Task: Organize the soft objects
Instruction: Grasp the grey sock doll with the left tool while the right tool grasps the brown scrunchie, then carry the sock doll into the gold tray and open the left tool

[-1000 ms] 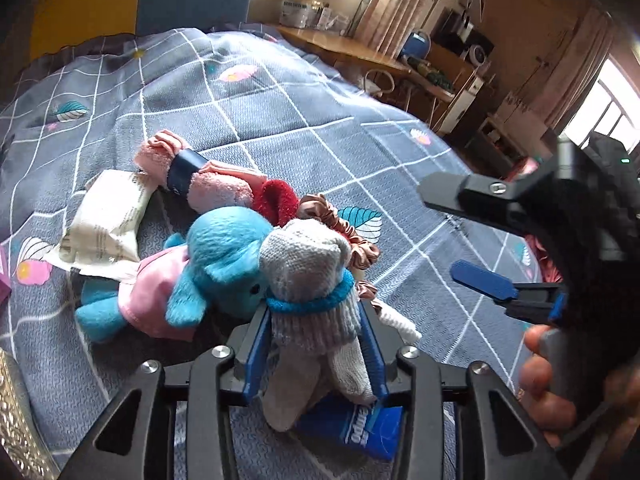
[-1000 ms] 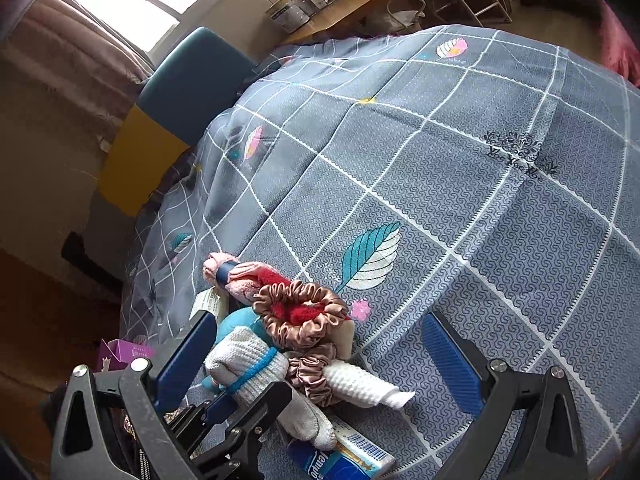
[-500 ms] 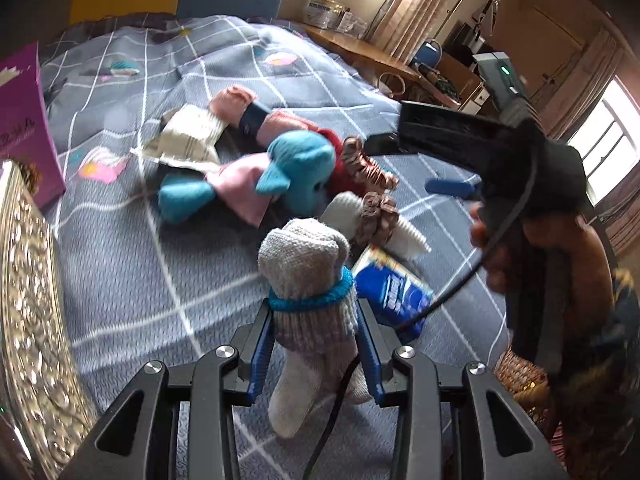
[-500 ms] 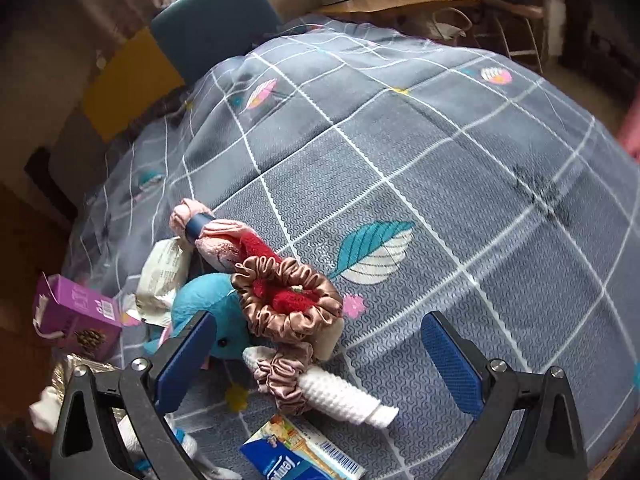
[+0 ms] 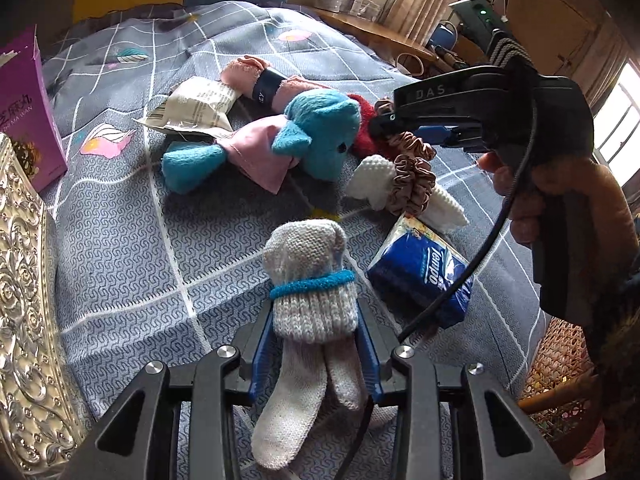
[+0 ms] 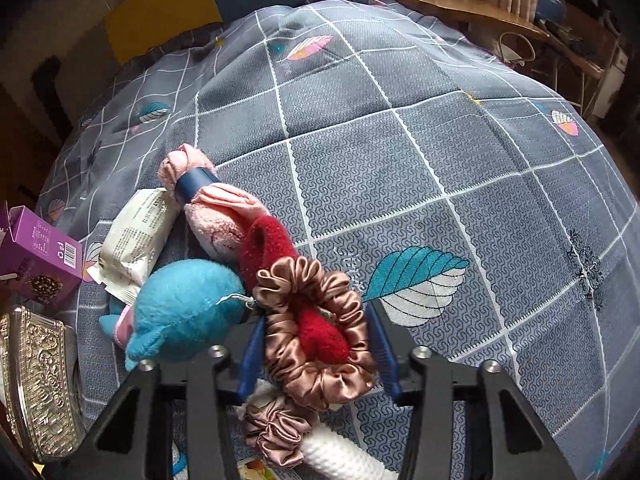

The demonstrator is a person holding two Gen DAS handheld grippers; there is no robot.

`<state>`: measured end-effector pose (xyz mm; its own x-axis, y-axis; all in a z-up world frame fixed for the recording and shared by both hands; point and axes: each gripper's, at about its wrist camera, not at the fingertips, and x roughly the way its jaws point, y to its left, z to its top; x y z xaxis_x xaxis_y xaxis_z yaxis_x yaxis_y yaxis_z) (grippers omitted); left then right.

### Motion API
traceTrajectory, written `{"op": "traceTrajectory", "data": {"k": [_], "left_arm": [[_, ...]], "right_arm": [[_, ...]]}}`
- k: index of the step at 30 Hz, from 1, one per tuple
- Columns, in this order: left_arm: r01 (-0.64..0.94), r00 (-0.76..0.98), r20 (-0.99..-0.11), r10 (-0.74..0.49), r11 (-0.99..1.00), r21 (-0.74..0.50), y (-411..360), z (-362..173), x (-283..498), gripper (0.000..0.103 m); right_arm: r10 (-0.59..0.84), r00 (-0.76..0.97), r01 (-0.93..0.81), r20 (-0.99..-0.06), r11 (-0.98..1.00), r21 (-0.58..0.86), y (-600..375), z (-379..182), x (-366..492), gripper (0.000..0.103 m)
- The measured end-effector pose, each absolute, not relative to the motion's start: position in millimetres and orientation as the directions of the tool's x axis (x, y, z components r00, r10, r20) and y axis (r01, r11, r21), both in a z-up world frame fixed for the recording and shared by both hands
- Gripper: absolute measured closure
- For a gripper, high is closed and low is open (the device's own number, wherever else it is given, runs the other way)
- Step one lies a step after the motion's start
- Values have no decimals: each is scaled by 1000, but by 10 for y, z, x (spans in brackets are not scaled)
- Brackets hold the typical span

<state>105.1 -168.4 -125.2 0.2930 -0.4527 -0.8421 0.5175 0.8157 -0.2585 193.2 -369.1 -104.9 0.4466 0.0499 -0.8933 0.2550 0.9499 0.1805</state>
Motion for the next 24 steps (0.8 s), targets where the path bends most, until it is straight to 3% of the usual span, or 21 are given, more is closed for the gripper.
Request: {"op": "traceTrajectory", "data": {"k": [8,11,14,19,24], "left_arm": [[524,334,-815,-473,812,-257,-1668,-875,1028,67],[523,362,-805,-470,817,-242,-1684,-622,1167,67],[502,399,-794,-458,834,-228,-1649,-322,1440,67],[393,513,-753,-412,893,-221,-1354,266,1971,67],[185,641,-716,-276,961,-205,-468,599,2455,67]], "right_arm": [[137,537,301,-832,891,341,-3893,-893,1787,70],[107,542,325,-833,888,325,-3927,-874,1764,82],[89,513,328,-854,899,290,-3915,-919,1778,87],[79,501,304,-862,916,261,-3861,-936,1798,89],[84,502,301,-861,916,265,-3876,-943,1801,89]]}}
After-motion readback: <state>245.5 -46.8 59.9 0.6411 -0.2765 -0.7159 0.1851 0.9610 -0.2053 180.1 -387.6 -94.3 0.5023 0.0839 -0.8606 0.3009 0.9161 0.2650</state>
